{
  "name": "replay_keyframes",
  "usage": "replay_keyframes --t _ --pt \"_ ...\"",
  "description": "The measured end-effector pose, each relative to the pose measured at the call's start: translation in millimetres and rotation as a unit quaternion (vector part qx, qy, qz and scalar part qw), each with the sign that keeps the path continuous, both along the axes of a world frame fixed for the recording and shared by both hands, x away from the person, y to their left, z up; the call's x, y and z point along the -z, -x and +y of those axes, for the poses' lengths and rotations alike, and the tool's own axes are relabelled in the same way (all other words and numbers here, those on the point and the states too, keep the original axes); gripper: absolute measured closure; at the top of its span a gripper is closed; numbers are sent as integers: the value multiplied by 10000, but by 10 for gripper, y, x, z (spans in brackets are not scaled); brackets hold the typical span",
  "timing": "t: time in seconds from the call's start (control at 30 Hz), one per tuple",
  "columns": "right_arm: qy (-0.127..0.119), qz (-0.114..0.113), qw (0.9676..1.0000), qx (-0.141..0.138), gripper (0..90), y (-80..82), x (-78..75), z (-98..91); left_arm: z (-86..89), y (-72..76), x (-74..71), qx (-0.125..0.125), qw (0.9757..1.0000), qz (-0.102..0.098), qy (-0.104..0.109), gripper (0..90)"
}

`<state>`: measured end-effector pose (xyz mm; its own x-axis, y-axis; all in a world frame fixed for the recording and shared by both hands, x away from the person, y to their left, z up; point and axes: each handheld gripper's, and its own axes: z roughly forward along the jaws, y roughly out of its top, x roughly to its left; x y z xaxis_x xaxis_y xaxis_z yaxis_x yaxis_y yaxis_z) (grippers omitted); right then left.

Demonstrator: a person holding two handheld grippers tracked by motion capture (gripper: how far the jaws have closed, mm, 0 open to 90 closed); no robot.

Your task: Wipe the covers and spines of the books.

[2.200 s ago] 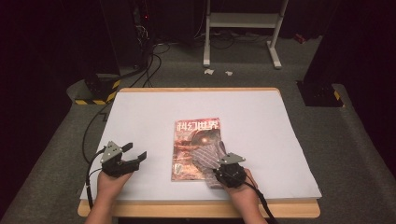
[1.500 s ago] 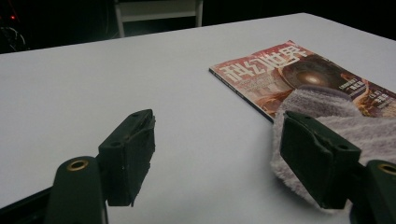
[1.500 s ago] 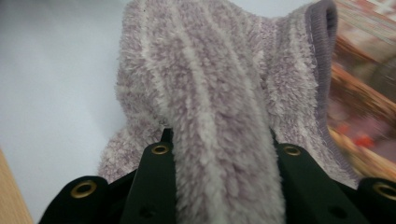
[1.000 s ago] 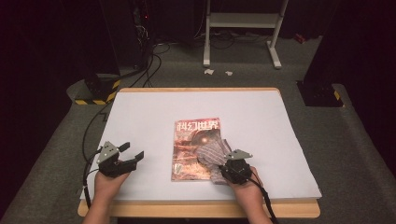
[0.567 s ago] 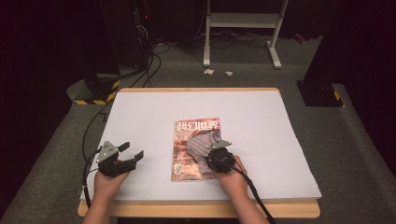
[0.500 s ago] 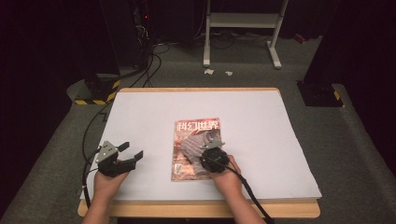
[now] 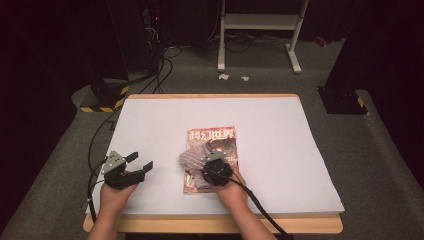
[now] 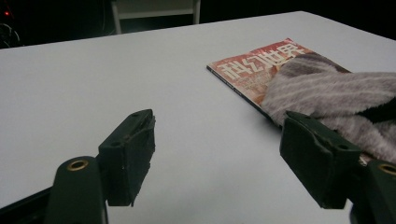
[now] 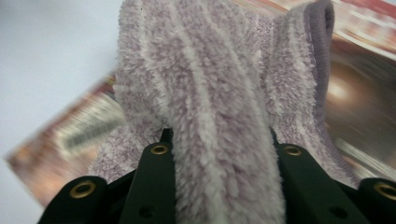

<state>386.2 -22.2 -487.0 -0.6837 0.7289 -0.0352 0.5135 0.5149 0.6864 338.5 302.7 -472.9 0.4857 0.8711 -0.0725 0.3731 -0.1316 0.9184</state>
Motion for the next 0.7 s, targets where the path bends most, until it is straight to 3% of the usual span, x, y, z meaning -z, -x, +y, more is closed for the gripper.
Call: replay_keyframes --t 0.07,0.13,0.27,0.43,0.57,0.6,0.7 --pt "-48 24 9994 355 710 -27 -8 -324 -11 2 -3 15 10000 1 -20 268" --pt "-36 18 9990 447 711 -30 -10 -404 -17 1 -2 19 10000 -5 -26 268" --pt "-128 15 9958 907 710 -15 -13 -866 -38 -5 6 32 10000 13 -60 268" --pt "-85 0 9954 954 710 2 -13 -911 -52 -12 14 46 9999 47 -82 267" --pt "59 -30 9960 894 710 -19 -32 -773 -58 -12 15 59 9999 42 -78 267" --pt "79 -24 9969 779 710 -33 -30 -652 -56 -13 14 62 9999 37 -86 267" --pt "79 -19 9978 653 710 -40 -25 -529 -48 -16 14 54 10000 26 -54 267"
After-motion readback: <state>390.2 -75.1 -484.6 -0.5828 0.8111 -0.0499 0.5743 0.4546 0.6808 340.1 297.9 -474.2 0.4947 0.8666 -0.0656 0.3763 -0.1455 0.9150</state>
